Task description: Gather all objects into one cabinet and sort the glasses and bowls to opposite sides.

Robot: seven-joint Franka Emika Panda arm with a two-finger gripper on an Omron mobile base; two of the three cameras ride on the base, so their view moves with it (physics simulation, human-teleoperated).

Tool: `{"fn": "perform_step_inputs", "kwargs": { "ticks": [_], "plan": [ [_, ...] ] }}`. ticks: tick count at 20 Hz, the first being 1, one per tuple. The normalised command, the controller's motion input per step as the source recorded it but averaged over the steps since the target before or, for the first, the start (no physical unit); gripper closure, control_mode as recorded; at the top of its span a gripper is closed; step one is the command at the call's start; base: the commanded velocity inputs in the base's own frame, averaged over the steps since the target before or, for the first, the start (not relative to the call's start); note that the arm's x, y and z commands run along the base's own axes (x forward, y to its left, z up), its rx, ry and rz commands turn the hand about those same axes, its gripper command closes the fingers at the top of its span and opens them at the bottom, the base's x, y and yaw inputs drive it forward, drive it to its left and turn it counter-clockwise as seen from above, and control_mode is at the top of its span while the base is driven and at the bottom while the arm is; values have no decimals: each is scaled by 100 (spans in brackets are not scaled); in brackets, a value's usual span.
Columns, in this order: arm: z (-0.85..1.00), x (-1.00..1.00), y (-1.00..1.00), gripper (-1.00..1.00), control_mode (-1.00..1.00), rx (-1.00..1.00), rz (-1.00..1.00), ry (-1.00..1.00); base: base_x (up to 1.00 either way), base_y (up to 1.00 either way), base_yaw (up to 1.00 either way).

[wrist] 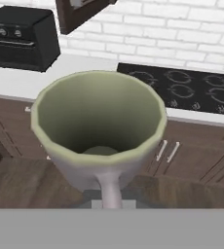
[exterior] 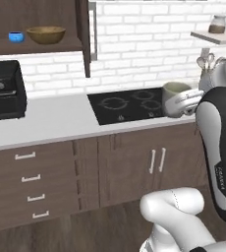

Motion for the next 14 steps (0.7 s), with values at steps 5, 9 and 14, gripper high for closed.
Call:
{"fn": "perform_step_inputs", "kwargs": {
  "ticks": [5, 9, 14],
  "plan": [
    [0, 0, 0, 100, 100, 0, 0, 0, -15, 93, -2],
    [0, 0, 0, 100, 100, 0, 0, 0, 0, 100, -2],
    [0, 0, 0, 100, 100, 0, 0, 0, 14, 83, 0]
  ]
}}
